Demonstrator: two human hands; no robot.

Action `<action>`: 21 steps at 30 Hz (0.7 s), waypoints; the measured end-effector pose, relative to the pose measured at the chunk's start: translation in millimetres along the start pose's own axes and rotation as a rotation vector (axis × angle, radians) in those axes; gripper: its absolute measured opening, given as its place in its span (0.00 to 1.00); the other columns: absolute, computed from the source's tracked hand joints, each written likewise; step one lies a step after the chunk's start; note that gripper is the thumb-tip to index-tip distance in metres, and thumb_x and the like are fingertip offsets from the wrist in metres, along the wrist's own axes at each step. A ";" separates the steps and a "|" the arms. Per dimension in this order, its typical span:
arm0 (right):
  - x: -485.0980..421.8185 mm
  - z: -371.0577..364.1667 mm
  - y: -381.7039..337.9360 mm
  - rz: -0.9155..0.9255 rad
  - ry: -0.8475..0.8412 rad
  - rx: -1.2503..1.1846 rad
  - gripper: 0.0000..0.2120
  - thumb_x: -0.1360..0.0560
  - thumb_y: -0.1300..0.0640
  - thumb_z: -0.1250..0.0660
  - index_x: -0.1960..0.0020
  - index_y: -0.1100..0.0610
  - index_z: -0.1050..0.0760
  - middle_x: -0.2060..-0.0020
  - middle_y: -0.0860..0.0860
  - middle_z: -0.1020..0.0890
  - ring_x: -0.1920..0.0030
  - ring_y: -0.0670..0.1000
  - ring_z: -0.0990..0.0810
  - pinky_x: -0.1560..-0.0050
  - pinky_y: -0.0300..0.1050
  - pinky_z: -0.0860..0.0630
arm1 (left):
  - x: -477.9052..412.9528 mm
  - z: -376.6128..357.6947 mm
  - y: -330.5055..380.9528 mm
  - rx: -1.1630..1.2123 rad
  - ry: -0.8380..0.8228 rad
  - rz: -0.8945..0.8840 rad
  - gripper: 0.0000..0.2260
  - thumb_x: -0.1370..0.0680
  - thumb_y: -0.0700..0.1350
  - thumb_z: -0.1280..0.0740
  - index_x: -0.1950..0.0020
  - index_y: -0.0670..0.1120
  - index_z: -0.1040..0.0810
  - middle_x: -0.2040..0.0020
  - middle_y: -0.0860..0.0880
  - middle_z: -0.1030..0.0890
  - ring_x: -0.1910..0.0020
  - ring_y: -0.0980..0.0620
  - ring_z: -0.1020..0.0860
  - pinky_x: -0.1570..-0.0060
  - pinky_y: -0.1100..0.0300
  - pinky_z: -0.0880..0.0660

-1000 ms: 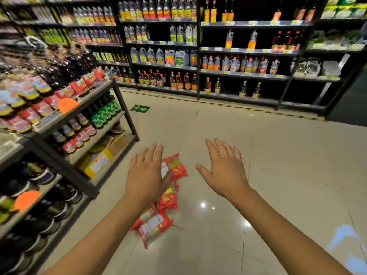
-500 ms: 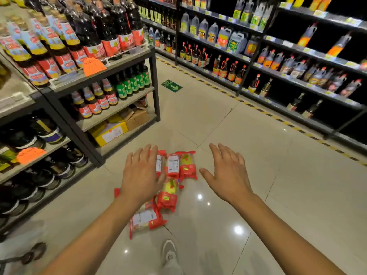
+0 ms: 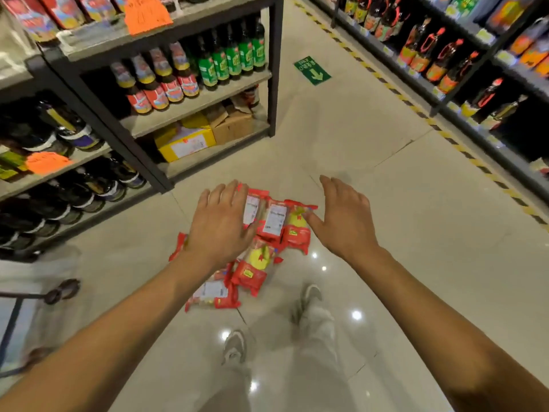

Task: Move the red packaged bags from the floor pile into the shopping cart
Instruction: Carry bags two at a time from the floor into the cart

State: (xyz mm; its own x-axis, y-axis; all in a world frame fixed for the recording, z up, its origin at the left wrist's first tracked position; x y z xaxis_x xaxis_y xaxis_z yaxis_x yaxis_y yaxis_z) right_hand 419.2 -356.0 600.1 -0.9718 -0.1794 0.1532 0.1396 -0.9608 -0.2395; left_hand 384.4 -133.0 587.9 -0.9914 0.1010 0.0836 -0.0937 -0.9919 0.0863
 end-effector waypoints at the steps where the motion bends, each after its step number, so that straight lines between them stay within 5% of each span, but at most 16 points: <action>1: -16.8 -11.6 10.1 0.020 -0.031 -0.022 0.38 0.23 0.36 0.42 0.20 0.55 0.41 0.24 0.58 0.32 0.25 0.60 0.34 0.27 0.60 0.37 | -8.9 -13.7 0.2 -0.011 -0.017 0.021 0.35 0.23 0.62 0.44 0.24 0.40 0.33 0.26 0.37 0.29 0.30 0.35 0.30 0.30 0.38 0.34; 10: -132.7 -169.4 114.8 -0.029 -0.247 -0.189 0.34 0.22 0.43 0.34 0.22 0.56 0.39 0.28 0.56 0.28 0.29 0.60 0.29 0.32 0.56 0.34 | -78.4 -212.2 -2.2 -0.026 -0.220 0.251 0.32 0.24 0.59 0.36 0.26 0.41 0.31 0.29 0.39 0.26 0.33 0.35 0.27 0.33 0.40 0.32; 16: -180.2 -341.6 165.5 -0.121 -0.396 -0.234 0.38 0.22 0.41 0.34 0.20 0.55 0.44 0.26 0.58 0.31 0.29 0.62 0.30 0.31 0.59 0.33 | -78.8 -407.6 -24.2 -0.002 -0.457 0.430 0.36 0.23 0.59 0.36 0.19 0.47 0.44 0.21 0.43 0.35 0.26 0.39 0.34 0.28 0.41 0.36; 21: -222.7 -500.8 203.1 -0.193 -0.479 -0.253 0.38 0.23 0.43 0.31 0.20 0.55 0.43 0.28 0.60 0.30 0.30 0.63 0.30 0.32 0.58 0.30 | -77.2 -557.2 -51.0 0.012 -0.537 0.500 0.37 0.26 0.62 0.32 0.23 0.47 0.40 0.23 0.44 0.34 0.28 0.40 0.32 0.31 0.46 0.33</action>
State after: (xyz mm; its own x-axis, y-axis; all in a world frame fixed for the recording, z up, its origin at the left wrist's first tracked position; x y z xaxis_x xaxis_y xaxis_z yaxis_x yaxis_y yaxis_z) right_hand 568.8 -405.4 37.2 -0.7722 -0.1383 0.6202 -0.1391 -0.9156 -0.3773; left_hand 414.7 -133.5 23.9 -0.7338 -0.3359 0.5905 0.3619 -0.9289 -0.0786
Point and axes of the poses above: each hand's wrist, its own x-axis away from the middle knuckle, its own z-axis out of the back of the hand, y = z × x, the point moved 5 cm from there along -x, towards the middle knuckle
